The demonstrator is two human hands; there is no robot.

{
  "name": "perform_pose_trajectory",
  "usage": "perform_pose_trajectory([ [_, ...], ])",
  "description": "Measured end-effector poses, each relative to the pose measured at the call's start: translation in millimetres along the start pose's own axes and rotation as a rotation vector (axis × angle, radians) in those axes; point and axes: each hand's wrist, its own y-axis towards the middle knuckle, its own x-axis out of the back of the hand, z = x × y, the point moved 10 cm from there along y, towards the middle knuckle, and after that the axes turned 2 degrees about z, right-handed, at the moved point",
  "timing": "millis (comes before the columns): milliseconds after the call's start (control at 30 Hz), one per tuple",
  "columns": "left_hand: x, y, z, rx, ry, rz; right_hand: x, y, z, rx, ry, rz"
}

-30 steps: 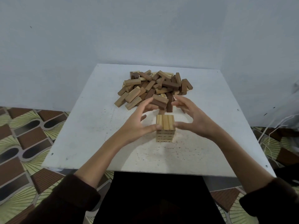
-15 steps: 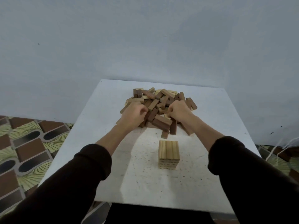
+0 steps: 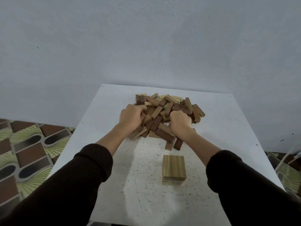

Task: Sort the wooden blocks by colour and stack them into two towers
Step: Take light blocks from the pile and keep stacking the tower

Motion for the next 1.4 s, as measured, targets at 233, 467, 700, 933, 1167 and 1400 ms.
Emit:
perform_pose_trajectory([
  [233, -9.0, 6.9, 4.1, 0.024, -0.013, 0.044, 2.7, 8.0, -14.1, 0.056, 0.214, 0.161],
  [467, -12.1, 1.1, -4.9, -0.052, 0.001, 0.017, 3.3, -4.8, -15.0, 0.197, 0.342, 0.304],
  [700, -15.0, 3.9, -8.2, -0.091, 0.177, 0.081, -22.3, -9.5, -11.3, 0.269, 0.185, 0.302],
  [933, -11.1, -0.6, -15.2, -0.128, 0.227, -0.006, -29.5, -5.8, -13.5, 0.204, 0.182, 0.318],
  [1167, -5.3, -1.3, -16.6, -0.135, 0.111, -0.053, -21.2, -8.7, -19.5, 0.129, 0.305, 0.290],
  [1400, 18.1, -10.8, -14.0, -0.008, -0.542, -0.149, 10.3, -22.5, -23.0, -0.033, 1.023, 0.315],
])
